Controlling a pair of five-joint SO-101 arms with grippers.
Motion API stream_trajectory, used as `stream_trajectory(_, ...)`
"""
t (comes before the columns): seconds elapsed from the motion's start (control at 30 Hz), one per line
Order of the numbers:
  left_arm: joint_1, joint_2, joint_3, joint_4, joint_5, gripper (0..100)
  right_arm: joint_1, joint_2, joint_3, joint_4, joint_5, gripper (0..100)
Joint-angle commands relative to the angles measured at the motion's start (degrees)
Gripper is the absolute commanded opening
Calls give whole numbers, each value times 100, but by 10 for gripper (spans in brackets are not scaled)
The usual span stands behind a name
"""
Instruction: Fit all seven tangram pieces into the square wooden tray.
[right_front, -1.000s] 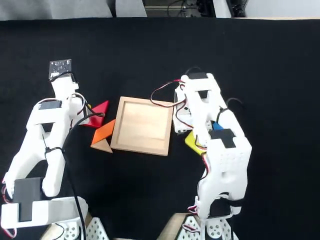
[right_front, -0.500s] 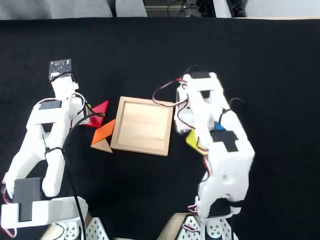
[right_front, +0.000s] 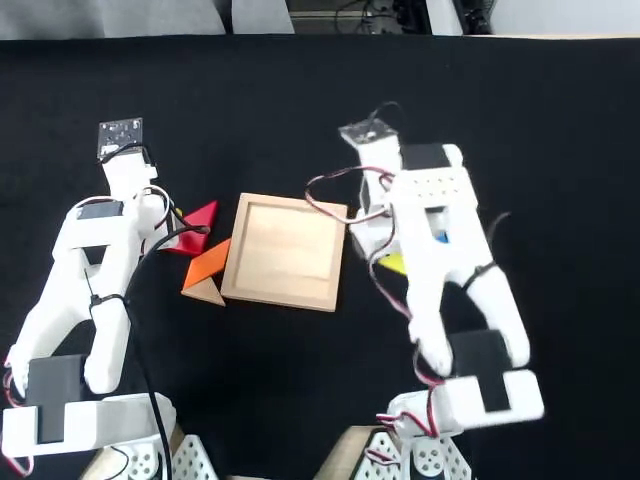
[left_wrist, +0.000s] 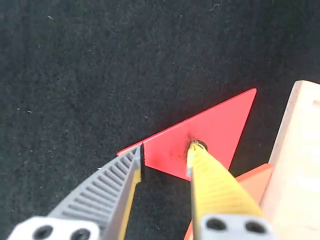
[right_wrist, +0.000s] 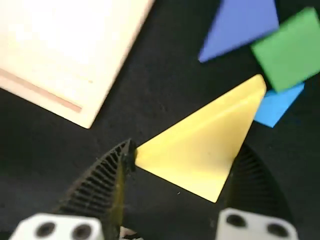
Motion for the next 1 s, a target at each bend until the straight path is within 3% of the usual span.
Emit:
stream_trajectory(0.0, -66, -79, -207, -79, 53, 159, -501, -541, 48, -114, 527, 222)
stream_trajectory(0.33, -567, -79, -242, -88, 369, 159, -1433, -576, 48, -1002, 1213, 222)
stream_trajectory(0.4, -629, -79, -242, -88, 466, 159, -1556, -576, 40, -1090, 668, 222)
stream_trajectory(0.67, -664, -79, -268, -88, 466, 159, -2198, -418, 57, -1187, -2848, 222)
stream_trajectory(0.83, -831, -79, -127, -79, 510, 159, -2242, 75, 31, -1644, -3859, 224)
stream_trajectory(0.97, -1235, -79, -127, -88, 976, 159, -2374, 356, 22, -2189, -4475, 227)
